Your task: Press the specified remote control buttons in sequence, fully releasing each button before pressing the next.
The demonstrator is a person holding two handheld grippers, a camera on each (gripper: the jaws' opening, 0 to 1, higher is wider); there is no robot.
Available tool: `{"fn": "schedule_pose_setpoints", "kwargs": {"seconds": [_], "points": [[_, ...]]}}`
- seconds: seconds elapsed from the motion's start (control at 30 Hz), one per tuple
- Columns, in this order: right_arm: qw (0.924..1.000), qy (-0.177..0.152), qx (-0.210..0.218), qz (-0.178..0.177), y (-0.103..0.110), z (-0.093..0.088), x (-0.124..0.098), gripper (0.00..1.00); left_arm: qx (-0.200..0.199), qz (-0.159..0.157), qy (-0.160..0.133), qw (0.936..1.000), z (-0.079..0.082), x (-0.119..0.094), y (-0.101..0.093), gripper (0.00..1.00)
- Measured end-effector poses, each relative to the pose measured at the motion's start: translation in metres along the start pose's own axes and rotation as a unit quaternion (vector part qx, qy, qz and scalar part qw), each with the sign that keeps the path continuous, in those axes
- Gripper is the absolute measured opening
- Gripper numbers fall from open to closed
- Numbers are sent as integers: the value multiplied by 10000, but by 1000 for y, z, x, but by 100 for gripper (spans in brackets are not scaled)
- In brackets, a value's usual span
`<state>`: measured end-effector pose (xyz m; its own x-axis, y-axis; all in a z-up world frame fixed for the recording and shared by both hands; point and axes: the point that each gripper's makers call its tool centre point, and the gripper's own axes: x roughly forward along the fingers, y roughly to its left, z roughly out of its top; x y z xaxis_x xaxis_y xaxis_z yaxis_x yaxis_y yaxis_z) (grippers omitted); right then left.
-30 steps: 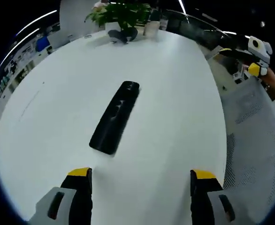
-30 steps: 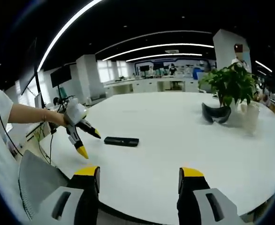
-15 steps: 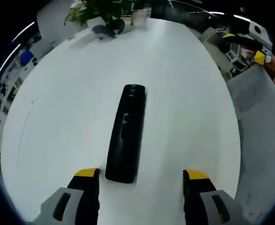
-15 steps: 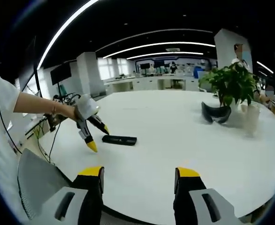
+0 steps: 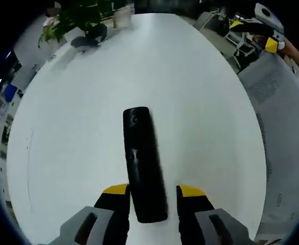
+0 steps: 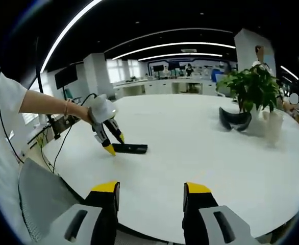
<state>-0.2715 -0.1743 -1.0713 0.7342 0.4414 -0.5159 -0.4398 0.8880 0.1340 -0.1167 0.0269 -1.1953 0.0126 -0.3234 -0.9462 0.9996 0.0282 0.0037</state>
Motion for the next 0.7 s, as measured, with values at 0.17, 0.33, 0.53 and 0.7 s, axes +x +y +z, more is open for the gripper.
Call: {"fn": "schedule_pose_setpoints", "kwargs": {"seconds": [0.17,0.33,0.53,0.7], "points": [[10000,43,-36,-16,0,-2,0,46,121,24,-58,9999,0,0,-4,25],[9999,95,-114,11,2,-3,2,45,176,-11,-135,9998,-2,-1,-14,25],[9995,170,-240,74,8,-2,5,45,145,-21,-212,9997,-1,-2,-27,25],[9991,170,-340,191,15,3,6,45,192,-33,-289,9994,0,-1,-41,25]]}}
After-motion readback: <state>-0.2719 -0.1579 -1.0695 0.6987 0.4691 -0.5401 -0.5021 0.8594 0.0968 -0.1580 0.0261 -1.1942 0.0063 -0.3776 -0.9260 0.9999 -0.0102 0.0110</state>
